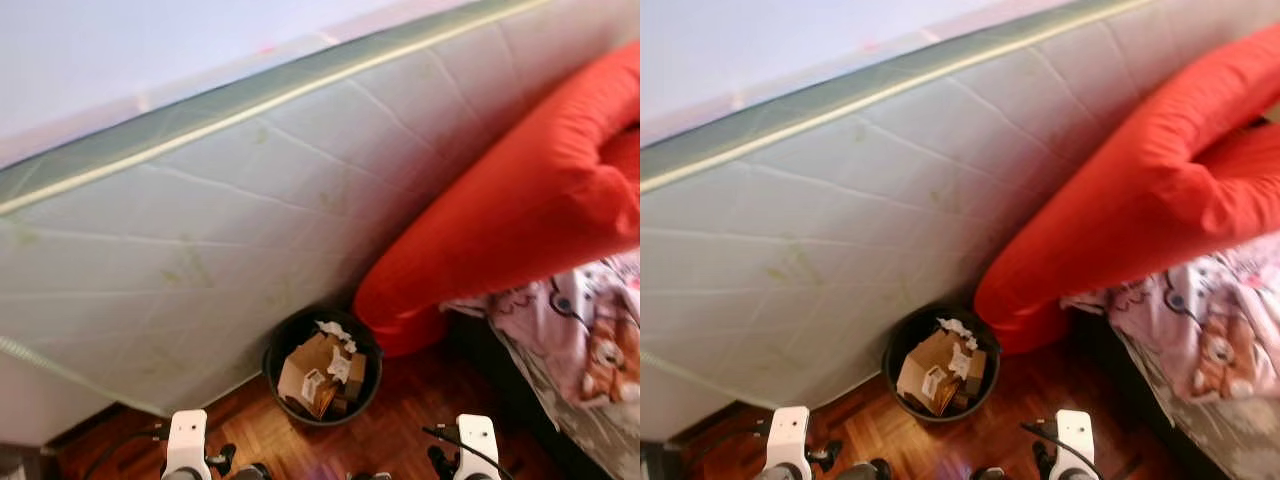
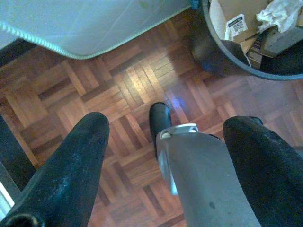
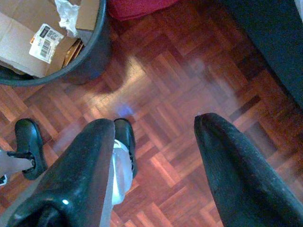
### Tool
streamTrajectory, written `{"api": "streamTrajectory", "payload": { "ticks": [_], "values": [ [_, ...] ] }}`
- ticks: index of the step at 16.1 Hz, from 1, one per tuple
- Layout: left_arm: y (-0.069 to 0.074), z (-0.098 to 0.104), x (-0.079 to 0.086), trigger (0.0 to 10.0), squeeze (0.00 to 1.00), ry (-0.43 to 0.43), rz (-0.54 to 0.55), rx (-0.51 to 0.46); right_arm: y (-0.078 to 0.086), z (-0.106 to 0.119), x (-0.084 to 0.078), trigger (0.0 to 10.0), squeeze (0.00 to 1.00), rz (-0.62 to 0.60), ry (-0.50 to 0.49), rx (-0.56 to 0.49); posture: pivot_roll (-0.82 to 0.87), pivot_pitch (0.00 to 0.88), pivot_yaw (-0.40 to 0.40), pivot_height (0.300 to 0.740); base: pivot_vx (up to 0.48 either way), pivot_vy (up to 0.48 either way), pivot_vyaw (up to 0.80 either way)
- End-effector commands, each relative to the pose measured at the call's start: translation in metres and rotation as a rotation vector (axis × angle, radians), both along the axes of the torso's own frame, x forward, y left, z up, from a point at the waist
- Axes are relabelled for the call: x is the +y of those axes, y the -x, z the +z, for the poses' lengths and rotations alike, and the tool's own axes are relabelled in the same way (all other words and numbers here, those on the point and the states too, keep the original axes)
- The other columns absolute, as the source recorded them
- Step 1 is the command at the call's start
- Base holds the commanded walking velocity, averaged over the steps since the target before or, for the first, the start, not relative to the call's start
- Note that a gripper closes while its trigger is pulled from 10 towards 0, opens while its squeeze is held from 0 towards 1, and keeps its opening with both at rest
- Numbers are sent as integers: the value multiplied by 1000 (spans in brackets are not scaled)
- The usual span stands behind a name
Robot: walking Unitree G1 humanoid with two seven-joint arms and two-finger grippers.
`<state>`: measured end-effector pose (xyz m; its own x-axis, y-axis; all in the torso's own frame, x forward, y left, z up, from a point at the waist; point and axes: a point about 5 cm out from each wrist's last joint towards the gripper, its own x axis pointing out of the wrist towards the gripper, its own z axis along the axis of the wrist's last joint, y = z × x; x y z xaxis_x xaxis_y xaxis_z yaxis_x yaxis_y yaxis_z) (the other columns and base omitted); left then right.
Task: Clean up the room
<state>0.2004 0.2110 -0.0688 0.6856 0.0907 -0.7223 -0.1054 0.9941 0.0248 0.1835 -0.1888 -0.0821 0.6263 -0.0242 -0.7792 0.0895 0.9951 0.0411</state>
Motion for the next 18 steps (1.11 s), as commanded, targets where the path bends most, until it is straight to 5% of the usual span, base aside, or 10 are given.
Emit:
{"api": "streamTrajectory", "payload": {
  "ticks": [1,18],
  "values": [
    [11,-6,3,10000,0,1,15,41,9,-5,1,10000,0,2,-5,37,9,206,-1,740,0,0,-738],
    [11,-6,2,10000,0,-8,-2,42,9,-4,0,10000,0,16,-1,38,9,198,-6,740,0,-85,-729]
  ]
}}
